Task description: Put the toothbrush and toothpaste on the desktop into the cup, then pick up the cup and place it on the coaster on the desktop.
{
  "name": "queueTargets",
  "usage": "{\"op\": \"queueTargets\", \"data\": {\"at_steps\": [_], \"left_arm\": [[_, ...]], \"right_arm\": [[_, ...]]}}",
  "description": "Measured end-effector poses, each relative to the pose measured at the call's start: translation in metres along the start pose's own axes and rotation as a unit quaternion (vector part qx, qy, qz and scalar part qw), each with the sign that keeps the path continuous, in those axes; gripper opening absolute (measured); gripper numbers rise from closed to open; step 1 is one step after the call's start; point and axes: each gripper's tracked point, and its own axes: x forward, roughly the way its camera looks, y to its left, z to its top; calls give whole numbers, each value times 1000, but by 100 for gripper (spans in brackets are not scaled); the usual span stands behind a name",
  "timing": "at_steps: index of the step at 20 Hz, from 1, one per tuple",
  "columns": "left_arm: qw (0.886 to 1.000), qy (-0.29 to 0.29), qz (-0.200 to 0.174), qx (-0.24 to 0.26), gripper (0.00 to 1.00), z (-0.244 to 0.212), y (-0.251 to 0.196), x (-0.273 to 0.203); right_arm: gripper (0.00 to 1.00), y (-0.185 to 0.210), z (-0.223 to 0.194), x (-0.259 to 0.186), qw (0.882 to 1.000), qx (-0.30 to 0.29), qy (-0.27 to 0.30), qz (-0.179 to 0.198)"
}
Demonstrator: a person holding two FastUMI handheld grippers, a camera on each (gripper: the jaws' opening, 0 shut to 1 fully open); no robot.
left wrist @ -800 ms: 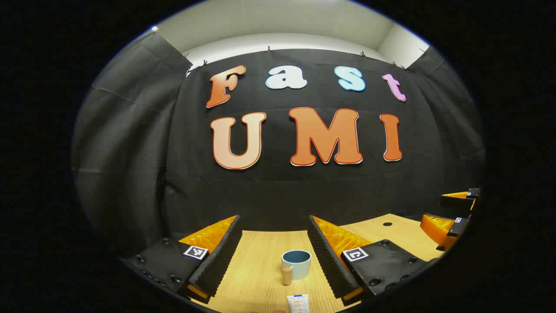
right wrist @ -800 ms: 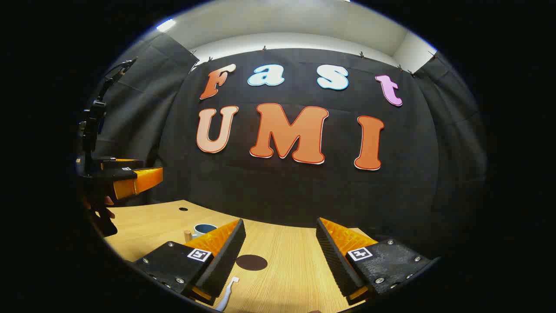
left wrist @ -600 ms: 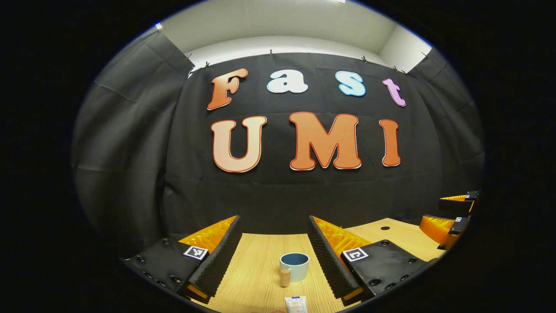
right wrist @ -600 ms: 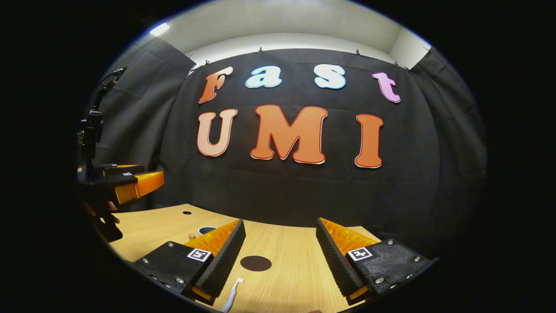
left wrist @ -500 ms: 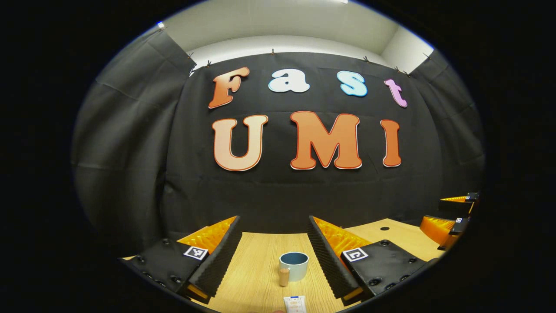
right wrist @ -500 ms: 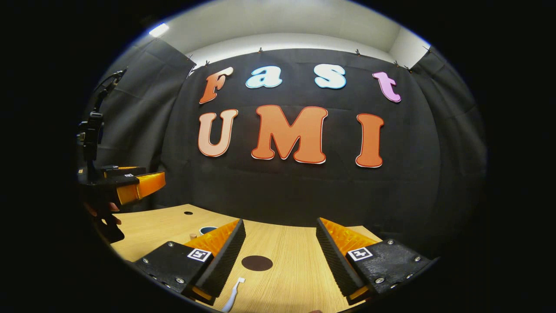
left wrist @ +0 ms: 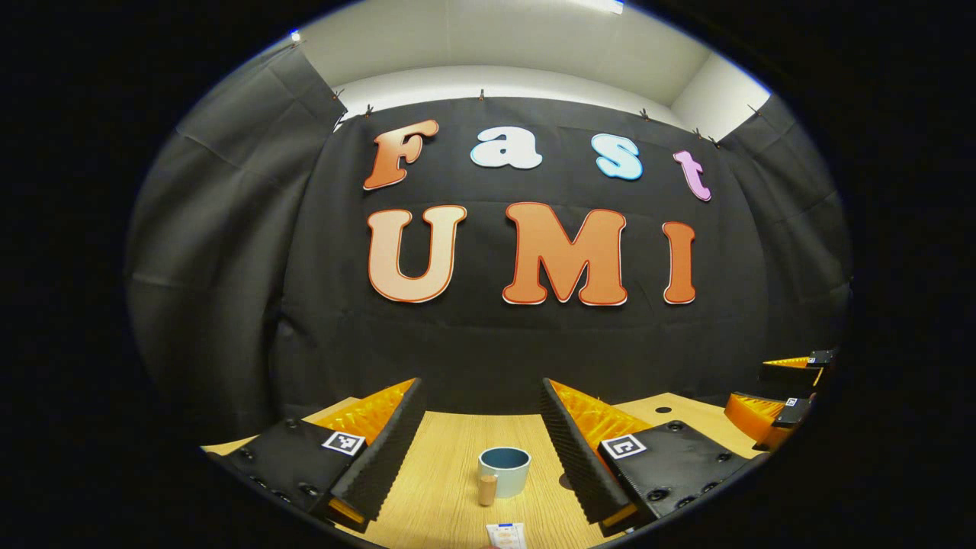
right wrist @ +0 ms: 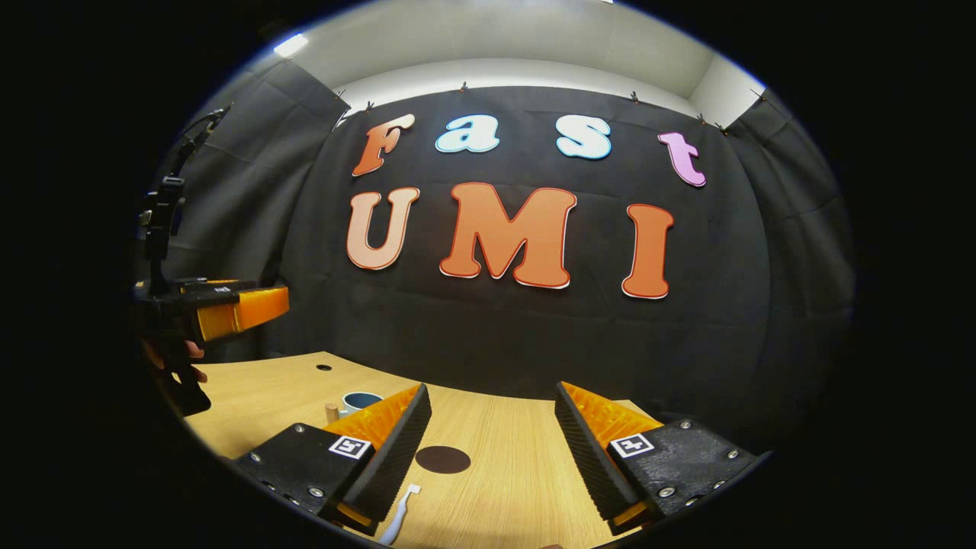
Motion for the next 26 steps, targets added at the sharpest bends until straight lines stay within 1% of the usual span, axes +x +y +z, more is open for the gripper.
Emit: {"op": "queueTargets", "data": {"at_steps": [2,5,6,7,8,9,10,12,13,16,17,18,19,20,21,23,24,25,26], "left_arm": [[1000,18,-7,17,92,-8,-3,3],[997,65,-16,35,92,-27,-8,9],[996,76,-16,36,97,-31,-8,11],[995,87,-19,37,92,-35,-11,12],[994,99,-22,40,96,-39,-12,13],[993,111,-25,44,96,-47,-13,13],[991,123,-26,47,92,-52,-12,14],[987,148,-31,49,92,-62,-13,13],[985,163,-34,51,96,-70,-13,12],[976,205,-41,58,97,-89,-11,12],[974,215,-46,60,97,-94,-13,10],[971,226,-50,62,92,-98,-15,10],[968,238,-56,62,96,-103,-17,10],[963,253,-65,63,97,-110,-22,8],[959,269,-72,62,97,-117,-26,6],[946,306,-96,51,97,-134,-36,1],[938,328,-104,44,96,-140,-38,-4],[930,349,-106,38,93,-149,-39,-6],[920,374,-108,32,96,-160,-39,-9]], "right_arm": [[98,3,-8,1,1000,0,14,6],[98,11,-20,-2,999,1,41,26],[98,12,-24,-2,998,-1,50,29],[98,13,-27,-2,998,-4,57,32],[98,15,-31,-3,997,-6,65,36],[98,17,-35,-3,996,-8,73,42],[98,19,-39,-3,995,-7,84,49],[98,25,-49,-5,991,-5,115,70],[98,30,-55,-6,988,-3,133,82],[97,40,-58,-8,978,23,174,117],[97,48,-61,-7,973,32,189,129],[97,54,-66,-8,968,39,207,139],[97,57,-74,-10,961,48,230,148],[97,62,-82,-13,952,62,257,157],[96,68,-92,-19,940,80,288,165],[95,76,-107,-23,921,104,334,173],[95,77,-114,-24,915,105,349,173],[95,76,-122,-27,910,101,363,171],[94,77,-130,-26,906,95,376,168]]}}
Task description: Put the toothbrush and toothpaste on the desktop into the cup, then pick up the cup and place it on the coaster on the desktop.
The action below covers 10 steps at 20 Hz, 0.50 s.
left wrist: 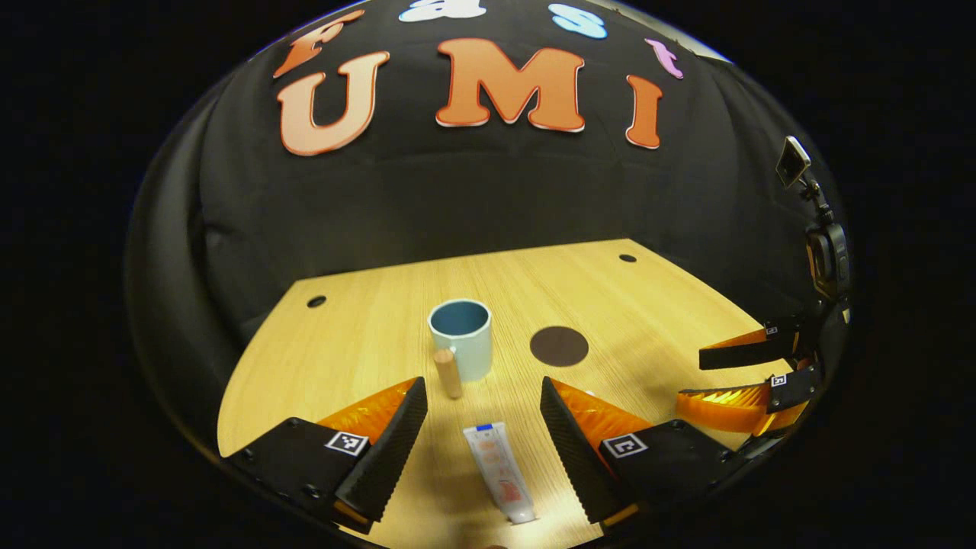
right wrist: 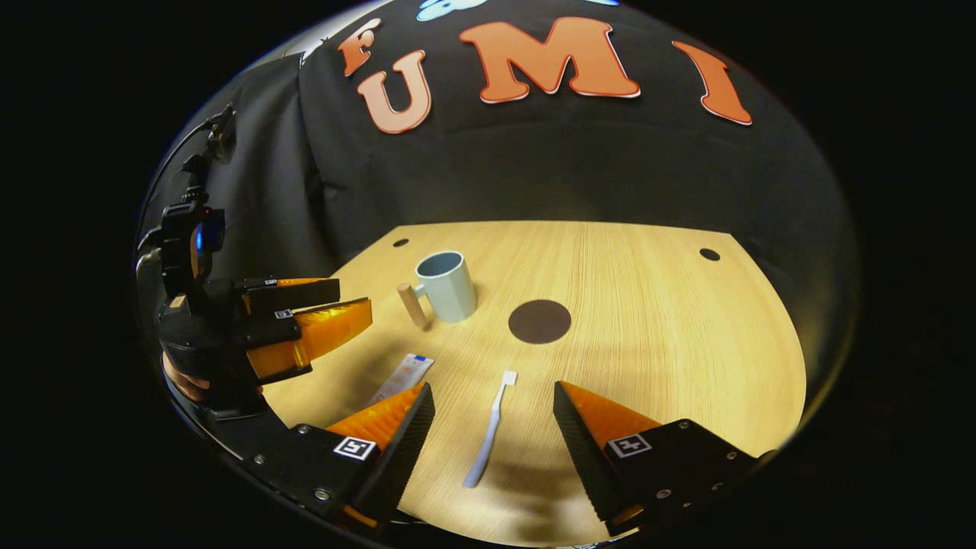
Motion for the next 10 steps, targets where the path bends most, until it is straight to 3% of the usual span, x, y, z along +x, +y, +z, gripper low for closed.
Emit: {"op": "queueTargets", "data": {"at_steps": [5,8,9,10], "left_arm": [[989,137,-37,-36,94,-30,-10,12],[978,196,-49,-52,100,-34,-13,10],[976,208,-49,-52,94,-34,-12,11],[974,215,-48,-51,100,-38,-11,14]], "right_arm": [[92,3,-26,14,996,15,84,3],[90,14,-49,26,989,36,143,21],[89,12,-53,30,988,32,152,15],[88,9,-55,33,986,26,161,7]]}}
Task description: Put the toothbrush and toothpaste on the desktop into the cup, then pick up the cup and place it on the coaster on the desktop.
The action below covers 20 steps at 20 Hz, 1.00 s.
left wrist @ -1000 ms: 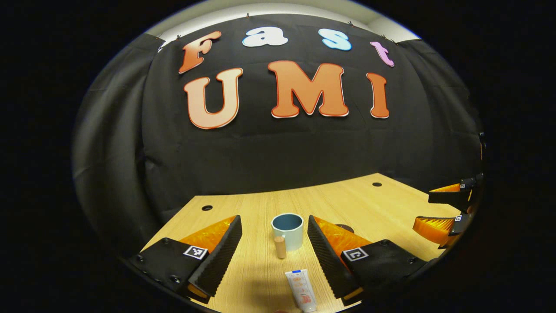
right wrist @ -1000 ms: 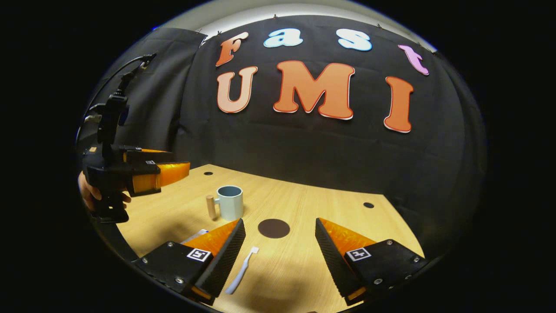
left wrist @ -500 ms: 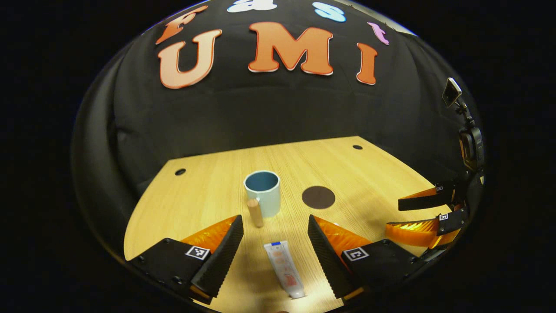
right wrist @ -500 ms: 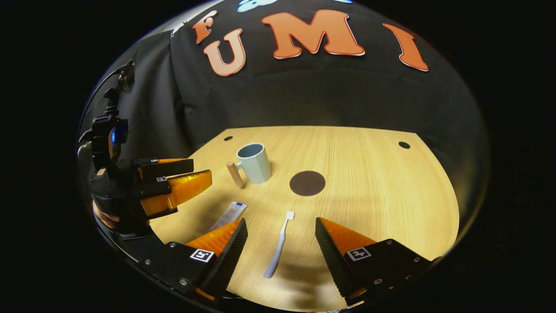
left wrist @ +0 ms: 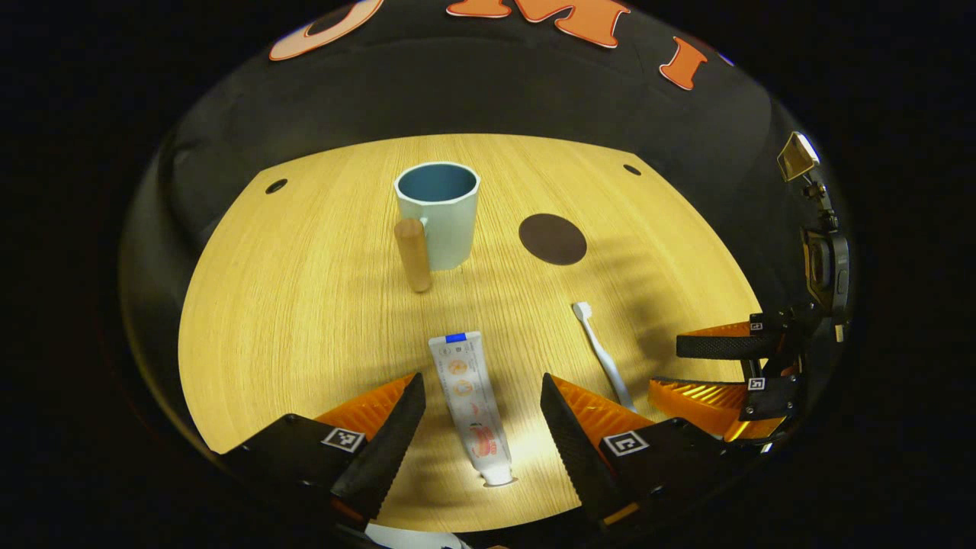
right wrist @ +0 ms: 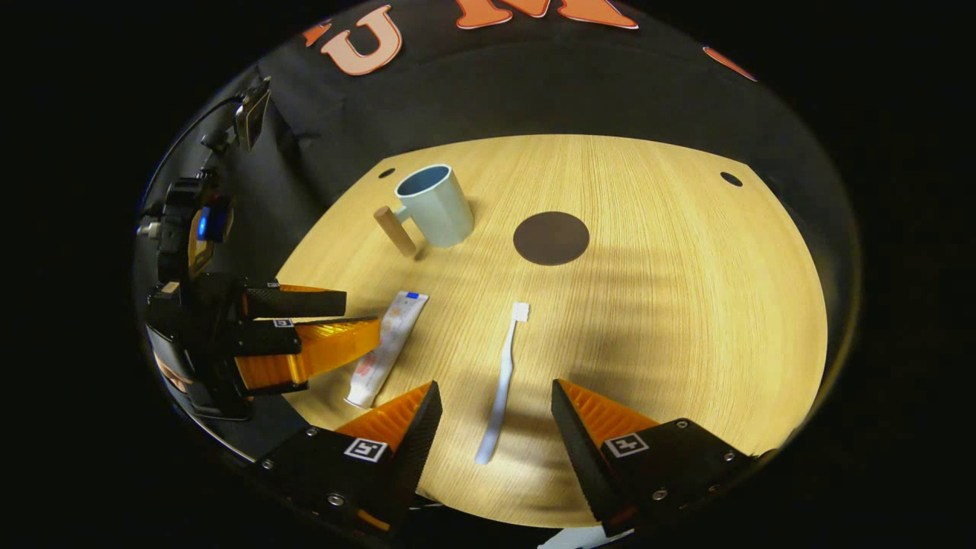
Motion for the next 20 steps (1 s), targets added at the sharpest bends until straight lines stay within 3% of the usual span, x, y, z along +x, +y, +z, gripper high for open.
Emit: {"op": "queueTargets", "data": {"at_steps": [5,6,7,12,13,14,16,17,18,19,20], "left_arm": [[997,80,6,-11,98,-22,6,16],[995,93,10,-18,94,-26,9,21],[994,109,12,-25,98,-30,12,24],[986,159,20,-46,94,-44,6,34],[984,166,30,-50,93,-44,8,38],[984,164,35,-59,85,-40,7,43],[984,165,45,-56,68,-40,5,48],[984,162,49,-58,67,-34,8,49],[985,158,50,-53,53,-34,6,49],[986,149,52,-46,54,-30,8,45],[988,144,55,-29,43,-33,8,48]], "right_arm": [[81,7,-19,21,997,24,77,-5],[76,3,-21,24,996,24,85,-16],[75,2,-24,28,995,20,94,-21],[61,0,-40,44,990,3,134,-45],[65,0,-37,43,990,2,131,-47],[57,2,-35,46,991,5,128,-43],[53,-1,-35,48,990,11,130,-46],[52,-2,-35,49,990,11,131,-48],[46,-5,-33,49,990,15,129,-51],[46,-7,-32,50,990,19,129,-55],[33,-9,-30,49,990,24,128,-59]]}}
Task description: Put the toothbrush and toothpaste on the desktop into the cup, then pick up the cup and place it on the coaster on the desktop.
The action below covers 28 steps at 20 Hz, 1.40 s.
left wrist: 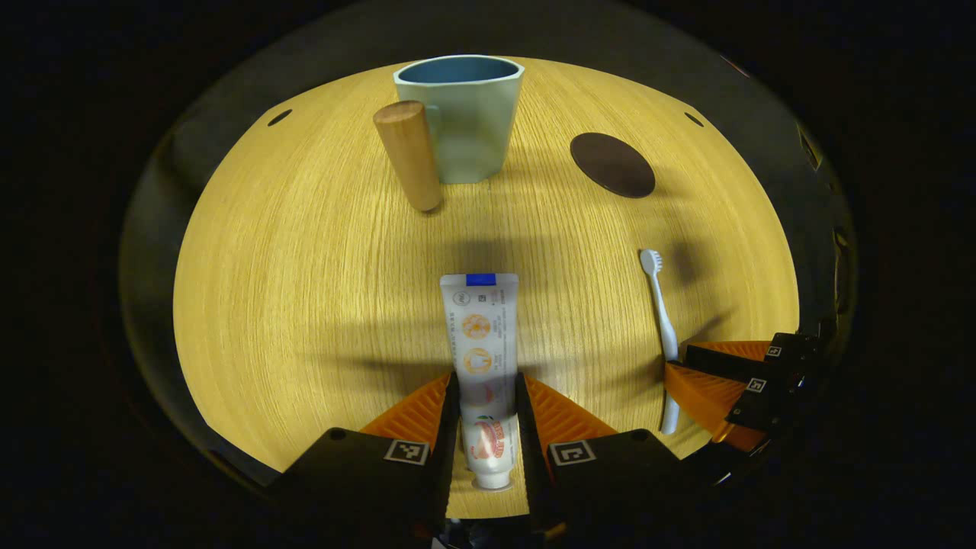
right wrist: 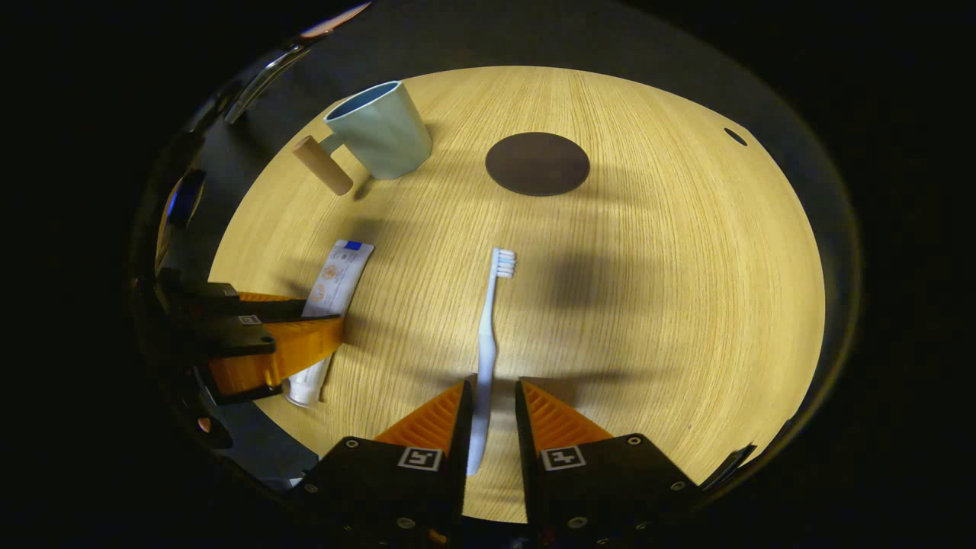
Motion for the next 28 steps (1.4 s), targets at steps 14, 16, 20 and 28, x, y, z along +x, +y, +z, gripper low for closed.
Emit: {"op": "queueTargets", "data": {"at_steps": [14,16,20,28], "left_arm": [[991,-104,-55,59,11,67,-22,-2],[988,-132,-62,59,11,67,-20,-6],[978,-188,-66,64,11,80,-19,-28],[938,-332,-67,66,11,106,-13,-63]], "right_arm": [[3,6,10,7,997,-29,-68,24],[4,5,10,5,996,-22,-85,31],[3,8,12,-7,991,-12,-121,57],[3,9,46,-51,963,18,-242,115]]}}
